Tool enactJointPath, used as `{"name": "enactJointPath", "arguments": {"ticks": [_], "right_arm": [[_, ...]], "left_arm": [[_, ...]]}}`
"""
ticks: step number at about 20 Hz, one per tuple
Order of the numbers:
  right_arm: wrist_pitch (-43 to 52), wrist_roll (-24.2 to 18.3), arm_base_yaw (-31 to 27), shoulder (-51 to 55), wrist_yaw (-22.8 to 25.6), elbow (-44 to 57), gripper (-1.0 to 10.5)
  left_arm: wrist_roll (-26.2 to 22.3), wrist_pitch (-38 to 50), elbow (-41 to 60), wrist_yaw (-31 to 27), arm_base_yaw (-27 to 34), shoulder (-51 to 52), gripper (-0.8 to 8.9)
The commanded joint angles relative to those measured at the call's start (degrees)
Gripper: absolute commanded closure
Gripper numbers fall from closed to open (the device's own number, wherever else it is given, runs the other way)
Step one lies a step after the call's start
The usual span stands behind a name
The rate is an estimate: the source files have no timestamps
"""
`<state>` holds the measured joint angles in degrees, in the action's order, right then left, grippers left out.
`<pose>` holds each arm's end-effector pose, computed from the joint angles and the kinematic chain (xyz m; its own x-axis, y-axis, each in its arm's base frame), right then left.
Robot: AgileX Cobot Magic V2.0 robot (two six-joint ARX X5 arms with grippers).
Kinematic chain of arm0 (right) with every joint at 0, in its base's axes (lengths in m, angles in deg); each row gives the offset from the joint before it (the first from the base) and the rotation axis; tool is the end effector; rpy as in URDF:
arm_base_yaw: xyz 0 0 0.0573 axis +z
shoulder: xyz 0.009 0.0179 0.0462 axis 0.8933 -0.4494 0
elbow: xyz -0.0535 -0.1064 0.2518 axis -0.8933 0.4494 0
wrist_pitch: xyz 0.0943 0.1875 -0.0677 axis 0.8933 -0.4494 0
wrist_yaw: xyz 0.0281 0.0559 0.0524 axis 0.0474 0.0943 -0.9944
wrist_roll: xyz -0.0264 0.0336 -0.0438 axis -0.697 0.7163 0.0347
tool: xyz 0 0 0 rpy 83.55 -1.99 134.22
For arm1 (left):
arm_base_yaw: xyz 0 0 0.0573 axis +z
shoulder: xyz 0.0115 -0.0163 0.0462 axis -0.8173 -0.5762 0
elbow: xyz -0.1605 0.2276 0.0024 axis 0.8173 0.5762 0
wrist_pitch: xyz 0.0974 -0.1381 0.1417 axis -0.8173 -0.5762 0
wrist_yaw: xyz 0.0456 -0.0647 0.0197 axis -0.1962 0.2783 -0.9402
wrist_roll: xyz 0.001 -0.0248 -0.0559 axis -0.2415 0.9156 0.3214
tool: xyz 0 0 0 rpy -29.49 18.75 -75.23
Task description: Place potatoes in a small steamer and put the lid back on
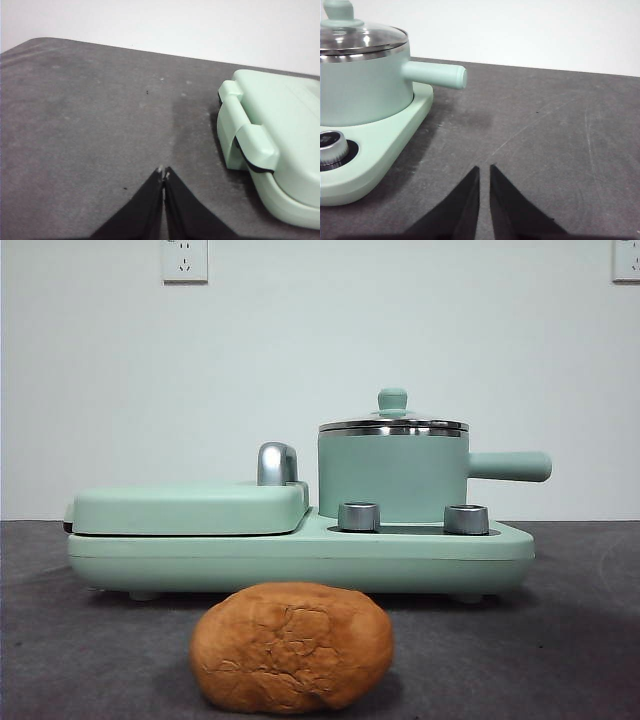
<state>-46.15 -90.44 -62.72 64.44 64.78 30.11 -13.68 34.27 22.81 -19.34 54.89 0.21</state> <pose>0.0609 0.0050 0.1563 0.9883 0.1152 -0.0999 -0.1168 0.9931 -0.0096 0.0594 0.0002 0.1552 0.9897 0.0022 -0.1433 -0.0246 0.9877 -0.1545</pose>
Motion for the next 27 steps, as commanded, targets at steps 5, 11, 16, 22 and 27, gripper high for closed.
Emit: {"name": "enactJointPath", "arguments": {"ticks": [5, 11, 16, 22, 27], "right_arm": [[1.9, 4.44, 0.0, 0.04, 0.04, 0.2, 9.2], [10.86, 12.41, 0.04, 0.04, -0.33, 0.2, 9.2], [22.34, 18.73, 0.04, 0.04, 0.63, -0.11, 9.3], [14.75, 20.68, 0.02, -1.9, 1.44, -8.0, 9.3], [4.33, 18.97, 0.04, -8.57, -1.88, -17.46, 9.3]], "left_arm": [[11.39, 1.95, 1.07, 0.04, -0.09, 0.04, 8.08], [11.52, 11.39, 1.07, 0.09, -0.11, 0.04, 8.08], [16.92, 23.3, -0.2, 0.15, -0.09, 0.02, 8.07], [16.33, 13.64, -10.49, 0.15, -0.09, -2.36, 8.07], [9.49, 6.73, -20.31, 4.33, -0.09, -9.73, 8.07]]}}
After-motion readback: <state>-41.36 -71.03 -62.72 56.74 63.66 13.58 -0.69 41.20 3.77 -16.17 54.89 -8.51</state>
